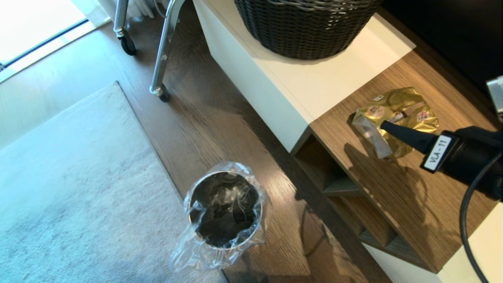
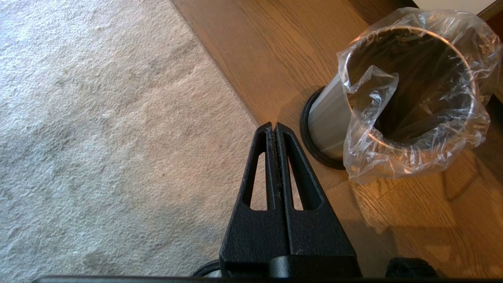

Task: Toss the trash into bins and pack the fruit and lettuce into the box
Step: Pick up the empty tissue packaging bag

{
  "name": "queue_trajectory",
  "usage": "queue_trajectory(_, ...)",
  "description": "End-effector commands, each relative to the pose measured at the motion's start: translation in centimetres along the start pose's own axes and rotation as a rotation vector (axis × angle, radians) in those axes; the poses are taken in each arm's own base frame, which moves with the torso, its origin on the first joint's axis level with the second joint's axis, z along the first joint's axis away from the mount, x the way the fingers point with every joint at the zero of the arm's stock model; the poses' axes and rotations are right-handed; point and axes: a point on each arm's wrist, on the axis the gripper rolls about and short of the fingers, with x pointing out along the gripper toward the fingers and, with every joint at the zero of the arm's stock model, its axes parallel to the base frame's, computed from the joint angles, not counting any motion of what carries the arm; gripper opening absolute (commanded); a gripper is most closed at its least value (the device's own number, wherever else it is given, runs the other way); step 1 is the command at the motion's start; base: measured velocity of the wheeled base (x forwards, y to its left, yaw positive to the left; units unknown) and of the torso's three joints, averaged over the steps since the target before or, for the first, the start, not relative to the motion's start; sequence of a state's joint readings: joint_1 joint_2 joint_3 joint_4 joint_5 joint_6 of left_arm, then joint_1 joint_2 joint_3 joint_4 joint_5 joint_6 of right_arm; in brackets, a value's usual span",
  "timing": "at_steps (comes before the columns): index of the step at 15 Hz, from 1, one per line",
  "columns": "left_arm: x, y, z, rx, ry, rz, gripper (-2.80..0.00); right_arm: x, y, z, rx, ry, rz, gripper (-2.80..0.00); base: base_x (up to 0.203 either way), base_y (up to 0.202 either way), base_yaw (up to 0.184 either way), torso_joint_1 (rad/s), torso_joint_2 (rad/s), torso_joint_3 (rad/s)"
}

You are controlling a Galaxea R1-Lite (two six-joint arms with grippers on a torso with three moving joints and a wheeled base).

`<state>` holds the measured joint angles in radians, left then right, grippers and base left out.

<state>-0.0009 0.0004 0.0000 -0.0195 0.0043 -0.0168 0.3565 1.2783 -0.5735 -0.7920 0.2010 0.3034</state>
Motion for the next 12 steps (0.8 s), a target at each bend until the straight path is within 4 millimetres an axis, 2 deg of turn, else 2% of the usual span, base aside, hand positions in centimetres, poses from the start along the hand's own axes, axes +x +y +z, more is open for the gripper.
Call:
queue_trajectory(1,0.0,0.0,0.0,0.000,0.000,0.000,-2.80,-2.1,-1.1,2.2,0.000,0.001,-0.124,-2.80,0.000,0.000,0.000,0.000,0.00,0.000)
queue_trajectory(5,0.0,0.0,0.0,0.000,-0.001,0.001,-2.80,-3.3,-3.1,4.4,-0.027,0.025,-0.299,-2.80,0.000,0.000,0.000,0.000,0.00,0.000)
queue_trajectory(12,0.0,0.0,0.0,0.000,-0.001,0.001,-2.80,-2.2,-3.9,5.7,-0.015,0.070,-0.345,-2.80,0.000,0.000,0.000,0.000,0.00,0.000)
